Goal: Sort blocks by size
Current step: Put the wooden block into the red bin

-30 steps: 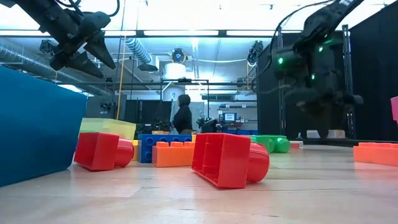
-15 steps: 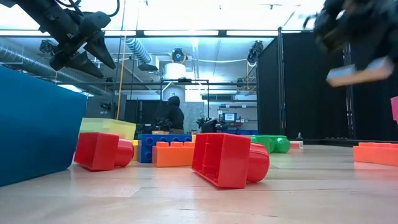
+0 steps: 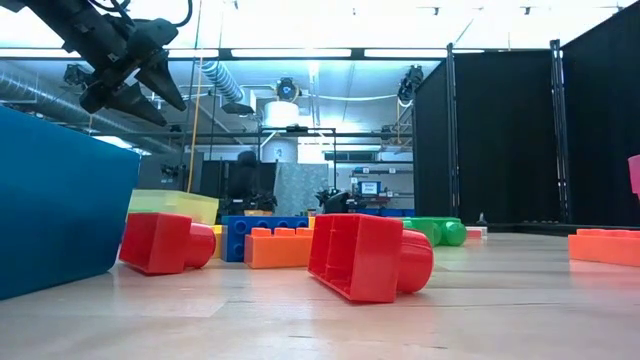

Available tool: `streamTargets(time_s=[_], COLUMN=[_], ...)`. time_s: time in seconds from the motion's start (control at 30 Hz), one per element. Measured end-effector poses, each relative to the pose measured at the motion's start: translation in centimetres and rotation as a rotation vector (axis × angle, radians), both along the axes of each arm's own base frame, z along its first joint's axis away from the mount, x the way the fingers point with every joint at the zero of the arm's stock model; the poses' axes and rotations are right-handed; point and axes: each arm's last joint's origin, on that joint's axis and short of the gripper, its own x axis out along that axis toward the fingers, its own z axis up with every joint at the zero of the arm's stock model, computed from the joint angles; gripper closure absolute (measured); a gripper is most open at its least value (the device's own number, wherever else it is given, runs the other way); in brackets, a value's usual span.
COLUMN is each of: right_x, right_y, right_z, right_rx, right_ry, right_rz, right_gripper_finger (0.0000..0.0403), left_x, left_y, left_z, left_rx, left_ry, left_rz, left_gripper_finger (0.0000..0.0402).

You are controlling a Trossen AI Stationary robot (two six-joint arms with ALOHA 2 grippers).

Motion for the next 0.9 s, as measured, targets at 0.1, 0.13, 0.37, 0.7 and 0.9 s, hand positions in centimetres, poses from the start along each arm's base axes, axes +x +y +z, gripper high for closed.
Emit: streamTargets(time_s=[0.1, 0.13, 0.37, 0.7, 0.9], right_x=[-0.3, -0.3, -1.8, -3.7, -3.3], right_y=[1.4, 1.9, 3.6, 5.2, 5.9], right_z=[-1.7, -2.3, -5.6, -7.5, -7.6], right_rx=[-0.041, -0.053, -0.139, -0.169, -0.123], right_ry=[0.095, 0.123, 0.428, 0.509, 0.456], right_rz=[0.01, 0.021, 0.064, 0.053, 0.082], right_gripper_finger=[0.0271, 0.0271, 0.0271, 0.0271, 0.0205], left_x=[0.0, 0.0, 0.0, 0.0, 0.1], left_y=[0.0, 0.0, 0.0, 0.1, 0.0], left_z=[0.0, 0.0, 0.0, 0.0, 0.0], left_rx=[0.004, 0.005, 0.011, 0.012, 0.013], left_ry=[0.001, 0.001, 0.002, 0.003, 0.007], left_rz=[0.005, 0.006, 0.013, 0.014, 0.013], left_gripper_finger=[0.0149, 0.0149, 0.0149, 0.0149, 0.0149])
